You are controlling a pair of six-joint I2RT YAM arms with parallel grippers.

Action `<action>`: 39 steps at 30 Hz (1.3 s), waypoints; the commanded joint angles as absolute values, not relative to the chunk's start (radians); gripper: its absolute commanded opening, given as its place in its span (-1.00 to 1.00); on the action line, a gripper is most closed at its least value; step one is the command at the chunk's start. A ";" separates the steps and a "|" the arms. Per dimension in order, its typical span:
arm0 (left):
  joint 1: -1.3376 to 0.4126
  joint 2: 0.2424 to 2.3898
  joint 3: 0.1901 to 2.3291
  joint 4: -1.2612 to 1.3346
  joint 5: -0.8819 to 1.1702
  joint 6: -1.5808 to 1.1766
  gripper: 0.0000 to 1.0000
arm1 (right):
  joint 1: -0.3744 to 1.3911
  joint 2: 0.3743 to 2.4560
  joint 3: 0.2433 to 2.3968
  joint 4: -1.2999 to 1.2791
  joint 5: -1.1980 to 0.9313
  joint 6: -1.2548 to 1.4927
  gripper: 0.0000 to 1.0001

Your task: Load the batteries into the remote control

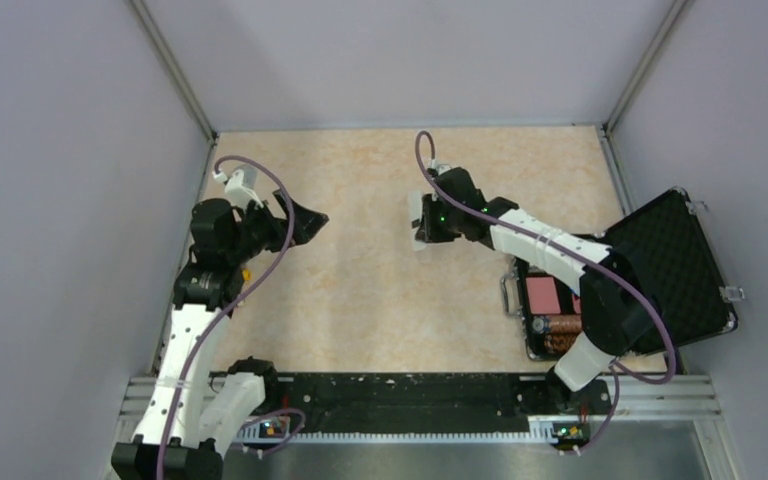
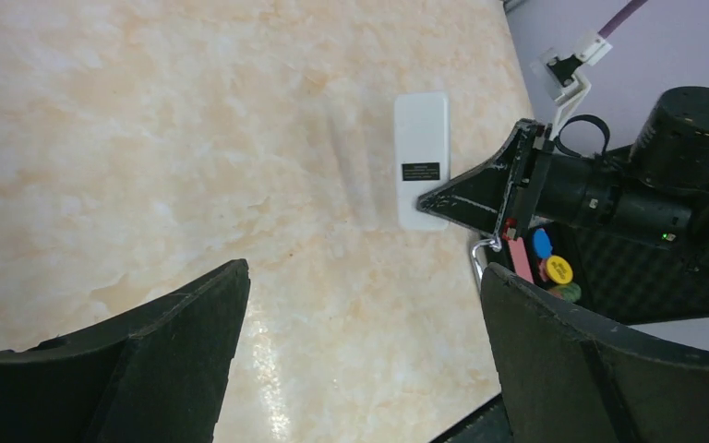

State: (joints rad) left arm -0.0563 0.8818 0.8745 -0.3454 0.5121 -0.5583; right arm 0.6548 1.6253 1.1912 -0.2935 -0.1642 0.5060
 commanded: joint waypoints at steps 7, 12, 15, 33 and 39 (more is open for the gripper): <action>-0.055 0.756 0.882 -0.343 0.490 -0.477 0.98 | 0.618 1.779 1.317 -0.624 0.646 0.241 -1.00; -0.055 0.751 0.879 -0.285 0.582 -0.490 0.98 | 0.619 1.905 1.383 -0.682 0.765 0.202 -1.00; -0.055 0.748 0.882 -0.284 0.560 -0.491 0.98 | 0.619 1.940 1.400 -0.682 0.765 0.197 -1.00; -0.055 0.828 0.956 -0.465 0.465 -0.539 0.98 | 0.619 1.982 1.417 -0.675 0.483 0.271 -0.19; -0.055 0.814 0.993 -0.677 0.267 -0.674 0.98 | 0.619 1.873 1.415 -0.668 0.388 0.290 0.11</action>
